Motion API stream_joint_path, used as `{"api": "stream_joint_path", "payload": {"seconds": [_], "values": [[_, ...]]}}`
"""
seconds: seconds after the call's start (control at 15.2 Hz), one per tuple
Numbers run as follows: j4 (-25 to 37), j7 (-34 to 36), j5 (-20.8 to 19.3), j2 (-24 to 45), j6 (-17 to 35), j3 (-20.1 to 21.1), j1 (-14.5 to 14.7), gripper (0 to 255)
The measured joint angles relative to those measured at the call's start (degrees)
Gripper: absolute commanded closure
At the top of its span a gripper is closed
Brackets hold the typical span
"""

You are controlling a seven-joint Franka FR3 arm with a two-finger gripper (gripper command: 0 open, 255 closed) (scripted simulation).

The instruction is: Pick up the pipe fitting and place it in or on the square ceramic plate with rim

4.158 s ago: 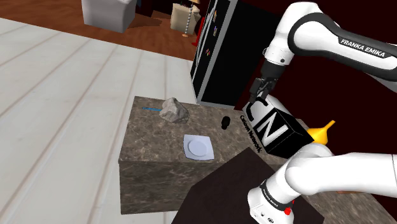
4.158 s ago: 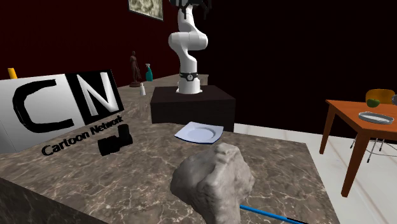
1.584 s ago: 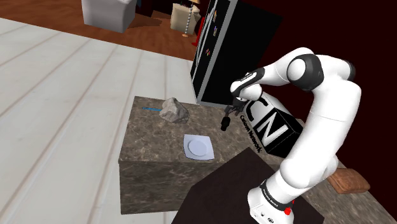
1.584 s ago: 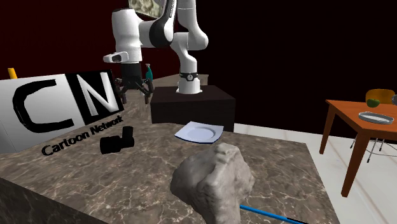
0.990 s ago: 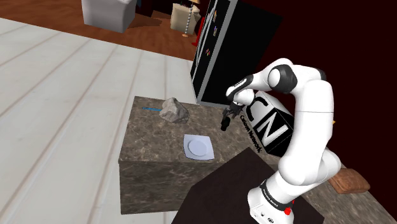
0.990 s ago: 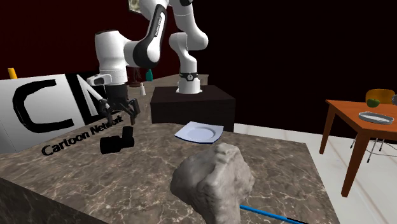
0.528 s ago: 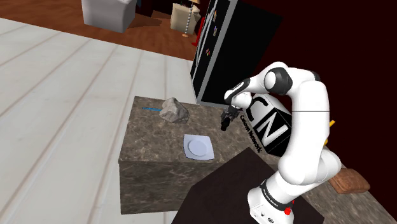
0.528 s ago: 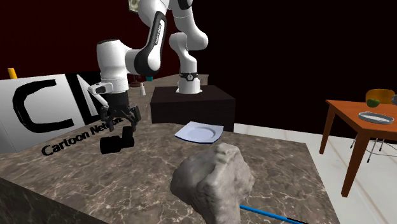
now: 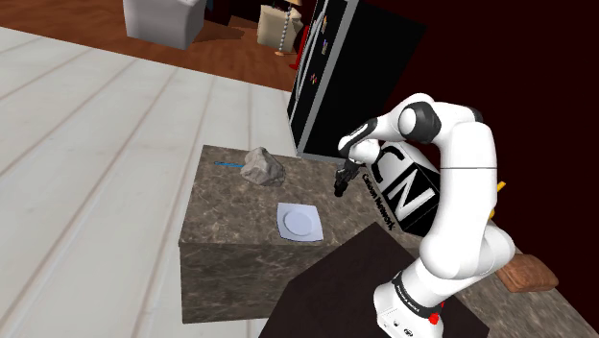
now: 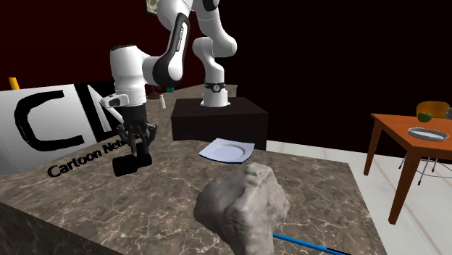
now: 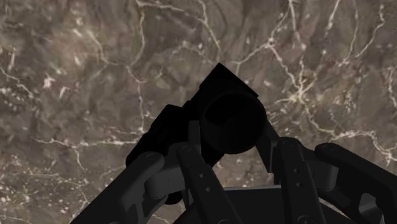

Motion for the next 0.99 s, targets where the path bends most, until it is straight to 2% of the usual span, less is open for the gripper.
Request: {"api": "stream_joint_path", "payload": {"seconds": [0.53,0.99], "values": [[0.0,0.0,0.0,0.0,0.0,0.0,0.0,255],[-1.1,0.8,-1.1,-3.7,-2.7,-1.2,0.9,255]]}}
